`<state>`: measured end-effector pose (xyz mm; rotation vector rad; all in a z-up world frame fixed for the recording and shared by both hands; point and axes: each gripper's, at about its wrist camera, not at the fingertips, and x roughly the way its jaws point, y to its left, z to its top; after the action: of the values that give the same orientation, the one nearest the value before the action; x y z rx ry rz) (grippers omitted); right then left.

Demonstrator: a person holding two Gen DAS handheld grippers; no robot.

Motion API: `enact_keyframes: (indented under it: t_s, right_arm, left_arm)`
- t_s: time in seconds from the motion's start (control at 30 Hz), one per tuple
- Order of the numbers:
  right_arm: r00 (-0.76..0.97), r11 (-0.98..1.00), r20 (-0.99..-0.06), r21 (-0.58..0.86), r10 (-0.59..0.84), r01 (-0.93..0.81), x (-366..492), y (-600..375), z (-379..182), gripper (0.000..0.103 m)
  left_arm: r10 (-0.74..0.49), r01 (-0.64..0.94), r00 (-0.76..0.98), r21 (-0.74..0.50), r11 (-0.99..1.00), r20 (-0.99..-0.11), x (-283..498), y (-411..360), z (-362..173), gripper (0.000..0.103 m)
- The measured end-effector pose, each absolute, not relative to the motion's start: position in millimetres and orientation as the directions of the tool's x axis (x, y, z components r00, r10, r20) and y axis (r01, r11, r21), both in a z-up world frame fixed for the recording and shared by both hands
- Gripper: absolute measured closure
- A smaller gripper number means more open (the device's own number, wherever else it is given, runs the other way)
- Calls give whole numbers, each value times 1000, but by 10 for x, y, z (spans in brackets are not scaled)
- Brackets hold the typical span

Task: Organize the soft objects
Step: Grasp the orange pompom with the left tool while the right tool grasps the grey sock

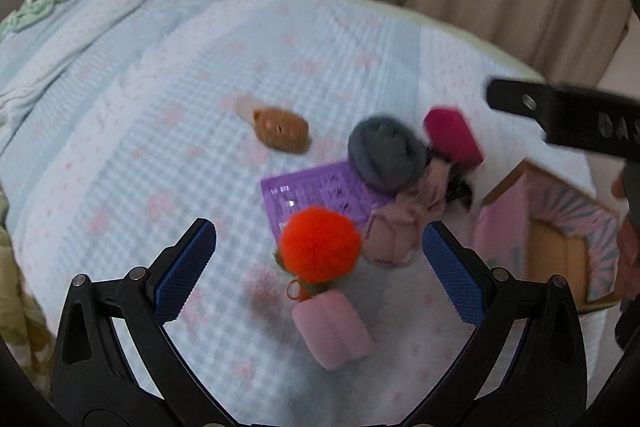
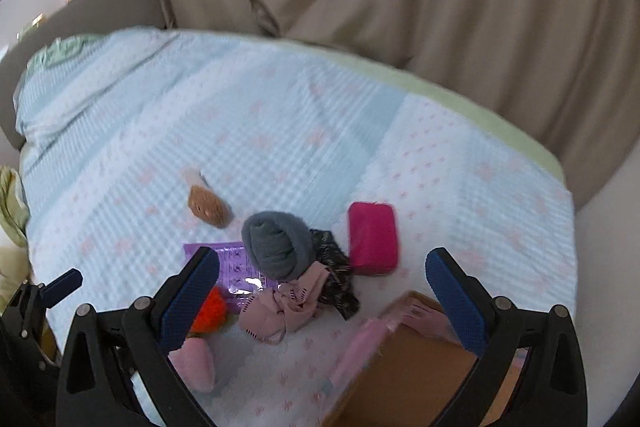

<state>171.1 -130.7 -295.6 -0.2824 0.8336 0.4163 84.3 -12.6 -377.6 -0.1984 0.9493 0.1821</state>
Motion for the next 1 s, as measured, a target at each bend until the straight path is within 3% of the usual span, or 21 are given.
enact_keyframes:
  t_s: [0.3,0.6,0.67,0.73,0.77,0.83,1.0]
  right_arm:
    - [492,848,-835,-59,247,-527,2216,-777,-3887,1]
    - [466,807,-863,-131,192,-576,2405,-468,-4381,8]
    - [466,792,-865,-149,185,-591,2420,-418,-4443,14]
    - [464,780,-870,-171,168,-603,2458,-358,-4522,26]
    - [470,773,-870,-192,152,-605,2478,-337,-4555,29]
    - [489,760,-863,-234,125,-607,2486,-312,-4584,39]
    - [487,764,-864,-224,132,-605,2504,-341,-4576,53]
  left_arm:
    - [47,-160,485,-35,987,-873,1084,-212,-4586,10]
    - [45,-157,446,-29,987,-894,1235,-131,-4848,23]
    - [38,-158,434,-35,987,-900,1272,-114,-4895,32]
    - [19,-158,422,-53,986,-906,1298,-83,-4961,55]
    - [15,-159,414,-55,986,-910,1311,-75,-4985,59]
    - [18,-167,402,-54,984,-916,1324,-52,-5019,64]
    - [3,-181,404,-76,981,-915,1317,-5,-5010,68]
